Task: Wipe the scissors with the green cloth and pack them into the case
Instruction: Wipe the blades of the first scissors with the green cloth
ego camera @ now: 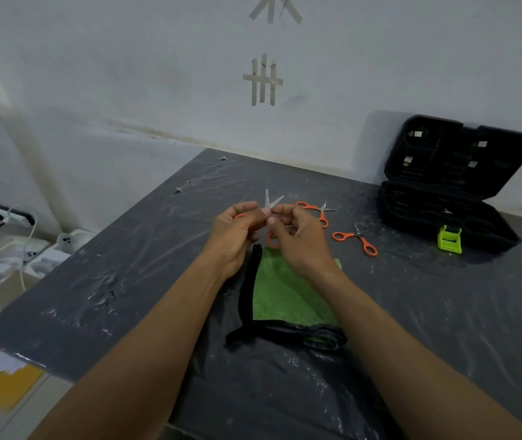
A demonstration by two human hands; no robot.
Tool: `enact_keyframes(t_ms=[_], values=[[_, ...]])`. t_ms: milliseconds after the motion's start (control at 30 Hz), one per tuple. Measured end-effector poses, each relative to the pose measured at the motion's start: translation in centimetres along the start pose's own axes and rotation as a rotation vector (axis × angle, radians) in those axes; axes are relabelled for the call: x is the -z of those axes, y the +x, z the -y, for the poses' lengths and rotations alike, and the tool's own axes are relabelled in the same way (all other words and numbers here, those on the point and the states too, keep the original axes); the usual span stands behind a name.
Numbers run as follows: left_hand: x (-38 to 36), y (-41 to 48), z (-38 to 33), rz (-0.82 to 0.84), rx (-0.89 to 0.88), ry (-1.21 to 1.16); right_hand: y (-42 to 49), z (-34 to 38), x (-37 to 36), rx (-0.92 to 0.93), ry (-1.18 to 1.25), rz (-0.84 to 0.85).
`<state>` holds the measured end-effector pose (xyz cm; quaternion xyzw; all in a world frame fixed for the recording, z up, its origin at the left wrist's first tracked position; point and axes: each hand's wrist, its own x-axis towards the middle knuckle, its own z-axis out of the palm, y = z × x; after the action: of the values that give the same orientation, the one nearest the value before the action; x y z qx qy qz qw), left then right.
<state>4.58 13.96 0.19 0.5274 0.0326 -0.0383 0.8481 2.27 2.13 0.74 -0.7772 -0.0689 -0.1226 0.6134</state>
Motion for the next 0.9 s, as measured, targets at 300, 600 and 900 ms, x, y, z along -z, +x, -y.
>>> enact_keyframes(t_ms=[300,600,900], values=[[-0.2,-0.2,0.5,0.070,0.030,-0.198,0.6,-0.2,-0.7,-0.011,0.088,-0.073],[-0.3,-0.4,0.1,0.040,0.002,-0.162,0.3,0.0,-0.6,-0.026,0.003,-0.049],[0.1,-0.3,-0.7,-0.021,-0.104,0.002,-2.7,-1.1,0.8,-0.029,-0.742,0.153]])
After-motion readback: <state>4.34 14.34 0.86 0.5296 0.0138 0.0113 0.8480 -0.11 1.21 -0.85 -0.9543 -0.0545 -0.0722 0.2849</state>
